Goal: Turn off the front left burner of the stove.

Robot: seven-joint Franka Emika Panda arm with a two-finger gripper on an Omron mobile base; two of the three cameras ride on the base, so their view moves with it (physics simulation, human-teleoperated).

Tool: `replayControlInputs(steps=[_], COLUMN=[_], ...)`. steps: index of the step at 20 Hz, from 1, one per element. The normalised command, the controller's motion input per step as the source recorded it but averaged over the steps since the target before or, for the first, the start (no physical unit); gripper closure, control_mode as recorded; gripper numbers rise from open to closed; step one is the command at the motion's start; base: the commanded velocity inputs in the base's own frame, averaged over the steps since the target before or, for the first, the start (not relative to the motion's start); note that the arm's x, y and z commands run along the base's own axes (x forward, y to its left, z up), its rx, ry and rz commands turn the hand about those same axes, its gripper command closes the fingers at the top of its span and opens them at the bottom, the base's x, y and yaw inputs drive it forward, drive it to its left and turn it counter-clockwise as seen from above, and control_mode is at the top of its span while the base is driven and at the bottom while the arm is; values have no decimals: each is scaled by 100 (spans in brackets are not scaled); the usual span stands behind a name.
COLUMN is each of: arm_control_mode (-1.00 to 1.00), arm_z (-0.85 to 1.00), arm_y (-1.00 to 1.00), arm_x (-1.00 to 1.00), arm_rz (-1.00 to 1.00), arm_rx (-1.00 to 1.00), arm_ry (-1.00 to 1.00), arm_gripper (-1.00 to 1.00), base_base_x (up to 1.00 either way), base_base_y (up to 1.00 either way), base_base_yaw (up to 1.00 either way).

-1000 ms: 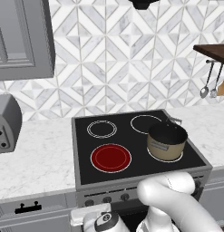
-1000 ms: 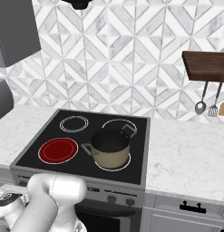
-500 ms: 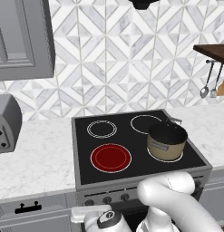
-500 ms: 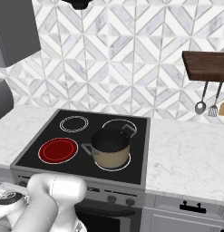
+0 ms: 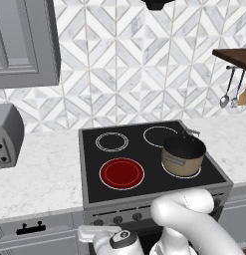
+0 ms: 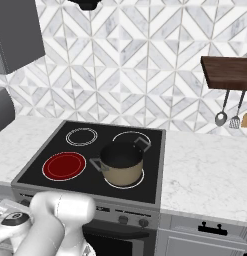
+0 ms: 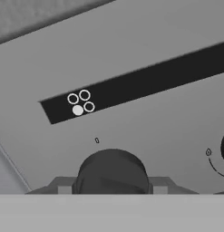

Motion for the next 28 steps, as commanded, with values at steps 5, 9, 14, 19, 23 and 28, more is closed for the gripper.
replayControlInputs(steps=[5, 9, 14, 19, 23, 28], arm_control_mode=[-100, -100, -100, -100, -100, -100], arm_z=[0, 0, 0, 0, 0, 0], arm_y=[-11, -15, -21, -21, -20, -14], arm_x=[0, 0, 0, 0, 0, 0], arm_rz=[-5, -5, -3, -3, -3, -4], arm_rx=[24, 25, 27, 27, 27, 28], arm_ry=[0, 0, 0, 0, 0, 1], arm_gripper=[100, 100, 100, 100, 100, 100], base_base_x=[0, 0, 0, 0, 0, 0], base_base_y=[0, 0, 0, 0, 0, 0], base_base_yaw=[0, 0, 0, 0, 0, 0])
